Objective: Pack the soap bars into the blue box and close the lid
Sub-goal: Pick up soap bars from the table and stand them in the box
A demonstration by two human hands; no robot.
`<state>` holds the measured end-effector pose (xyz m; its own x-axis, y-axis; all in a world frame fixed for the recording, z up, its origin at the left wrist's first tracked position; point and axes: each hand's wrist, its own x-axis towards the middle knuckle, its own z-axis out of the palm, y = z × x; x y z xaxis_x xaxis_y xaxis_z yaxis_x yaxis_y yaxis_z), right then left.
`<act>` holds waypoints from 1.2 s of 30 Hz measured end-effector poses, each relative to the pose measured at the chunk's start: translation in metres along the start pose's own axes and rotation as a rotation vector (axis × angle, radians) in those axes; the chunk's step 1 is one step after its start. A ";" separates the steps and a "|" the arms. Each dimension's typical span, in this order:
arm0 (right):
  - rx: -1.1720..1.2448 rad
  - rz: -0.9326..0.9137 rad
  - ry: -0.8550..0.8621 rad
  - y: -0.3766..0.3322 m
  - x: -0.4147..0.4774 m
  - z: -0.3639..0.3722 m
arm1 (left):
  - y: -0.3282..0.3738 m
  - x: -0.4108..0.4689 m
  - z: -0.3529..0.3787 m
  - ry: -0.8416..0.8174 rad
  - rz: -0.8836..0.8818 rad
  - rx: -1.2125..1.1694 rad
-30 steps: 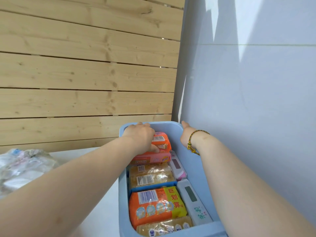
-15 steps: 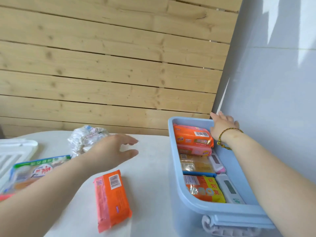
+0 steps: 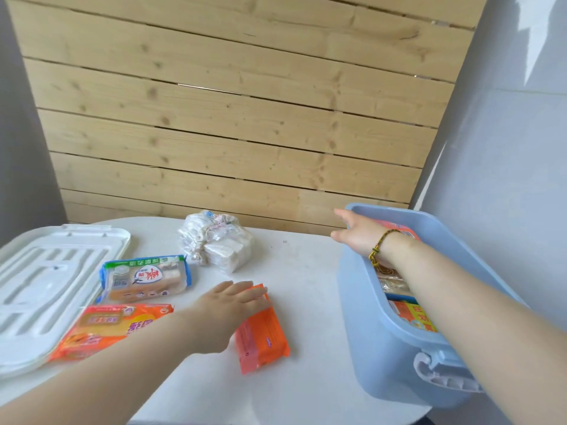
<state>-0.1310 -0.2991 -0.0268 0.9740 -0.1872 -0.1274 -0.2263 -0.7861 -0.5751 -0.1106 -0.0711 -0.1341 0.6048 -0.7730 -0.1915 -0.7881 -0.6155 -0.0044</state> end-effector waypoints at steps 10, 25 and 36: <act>-0.029 -0.114 0.039 -0.003 -0.003 0.012 | 0.002 0.026 -0.010 -0.033 0.079 0.132; -0.649 -0.500 0.043 -0.057 -0.036 0.008 | 0.004 -0.016 -0.102 0.705 -0.167 -0.495; -0.699 -0.465 -0.036 -0.081 -0.027 0.054 | -0.070 -0.103 -0.028 0.331 -0.438 -0.495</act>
<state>-0.1382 -0.1988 -0.0207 0.9661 0.2558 -0.0332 0.2574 -0.9647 0.0563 -0.1150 0.0475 -0.0862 0.9168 -0.3979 0.0328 -0.3698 -0.8152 0.4458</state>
